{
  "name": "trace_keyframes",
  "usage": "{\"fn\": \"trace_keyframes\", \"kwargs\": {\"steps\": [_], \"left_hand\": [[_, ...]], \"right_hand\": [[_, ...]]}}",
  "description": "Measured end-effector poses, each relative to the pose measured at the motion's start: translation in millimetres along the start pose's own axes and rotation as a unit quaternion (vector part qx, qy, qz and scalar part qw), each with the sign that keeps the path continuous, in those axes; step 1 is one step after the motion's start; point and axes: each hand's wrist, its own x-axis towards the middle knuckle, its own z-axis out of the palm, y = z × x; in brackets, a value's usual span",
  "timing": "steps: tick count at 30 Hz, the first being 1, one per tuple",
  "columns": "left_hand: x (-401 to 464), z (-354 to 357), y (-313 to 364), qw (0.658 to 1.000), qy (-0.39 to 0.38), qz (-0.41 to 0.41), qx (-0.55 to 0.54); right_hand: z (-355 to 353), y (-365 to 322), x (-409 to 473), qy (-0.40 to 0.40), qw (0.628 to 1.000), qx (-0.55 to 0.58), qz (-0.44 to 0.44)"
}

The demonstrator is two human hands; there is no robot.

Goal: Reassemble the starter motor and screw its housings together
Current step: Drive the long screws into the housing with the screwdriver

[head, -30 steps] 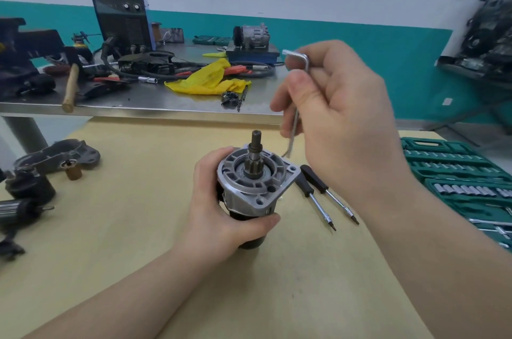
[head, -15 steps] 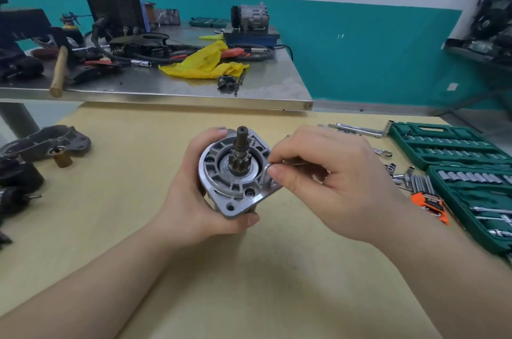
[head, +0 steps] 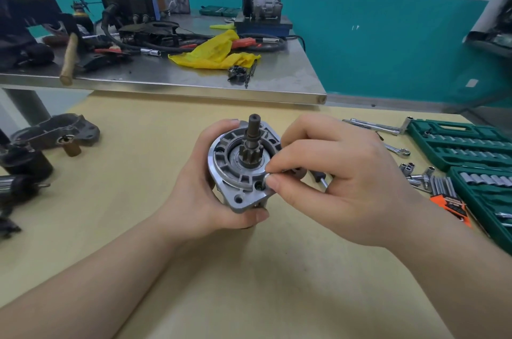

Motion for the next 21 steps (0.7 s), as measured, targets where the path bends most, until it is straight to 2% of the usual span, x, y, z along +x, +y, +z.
{"fn": "trace_keyframes", "kwargs": {"steps": [21], "left_hand": [[-0.2,4.5,8.3,1.000,0.020,-0.010,0.000]], "right_hand": [[-0.9,-8.4,-0.1,-0.010,0.999,-0.026,0.031]]}}
